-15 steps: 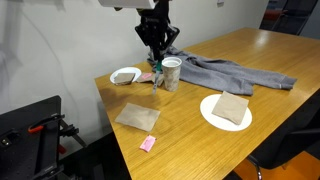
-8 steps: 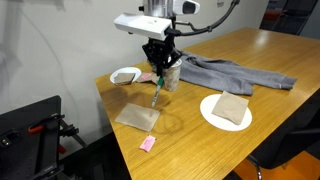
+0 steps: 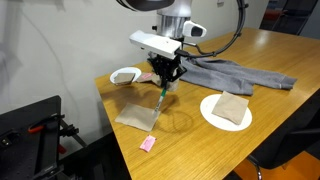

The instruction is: Remove the marker from the mug cup and place it on the table

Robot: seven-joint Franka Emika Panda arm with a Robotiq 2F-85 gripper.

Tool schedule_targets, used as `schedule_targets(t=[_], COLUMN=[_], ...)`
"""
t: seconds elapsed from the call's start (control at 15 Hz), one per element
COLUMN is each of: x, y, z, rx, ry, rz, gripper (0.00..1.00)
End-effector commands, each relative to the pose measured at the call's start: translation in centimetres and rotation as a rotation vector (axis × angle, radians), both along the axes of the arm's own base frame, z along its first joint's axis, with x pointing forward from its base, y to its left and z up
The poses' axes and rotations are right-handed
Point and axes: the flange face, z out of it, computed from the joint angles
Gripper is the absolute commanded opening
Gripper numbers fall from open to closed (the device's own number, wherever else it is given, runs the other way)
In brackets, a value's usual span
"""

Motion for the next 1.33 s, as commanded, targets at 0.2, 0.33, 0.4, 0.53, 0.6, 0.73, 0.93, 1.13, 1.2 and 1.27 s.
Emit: schedule_targets(t=[0.2, 0.33, 0.4, 0.53, 0.6, 0.73, 0.93, 1.13, 1.2, 1.27], x=[2.6, 3.1, 3.3, 3.7, 3.9, 4.1, 4.3, 4.2, 4.0, 4.0], y=[-0.6, -0.6, -0.6, -0.6, -0.7, -0.6, -0.3, -0.1, 0.1, 0.2], z=[-1.7, -2.2, -2.4, -2.7, -2.7, -2.5, -1.0, 1.6, 2.6, 3.7], rx=[-0.039, -0.042, -0.043, -0.051, -0.05, -0.053, -0.069, -0.094, -0.105, -0.115], ry=[0.1, 0.115, 0.122, 0.128, 0.127, 0.12, 0.085, 0.036, 0.021, 0.004], rz=[-0.032, -0.033, -0.032, -0.042, -0.045, -0.047, -0.057, -0.069, -0.078, -0.079], gripper=[0.03, 0.03, 0.03, 0.37, 0.38, 0.51, 0.73, 0.97, 1.0, 1.0])
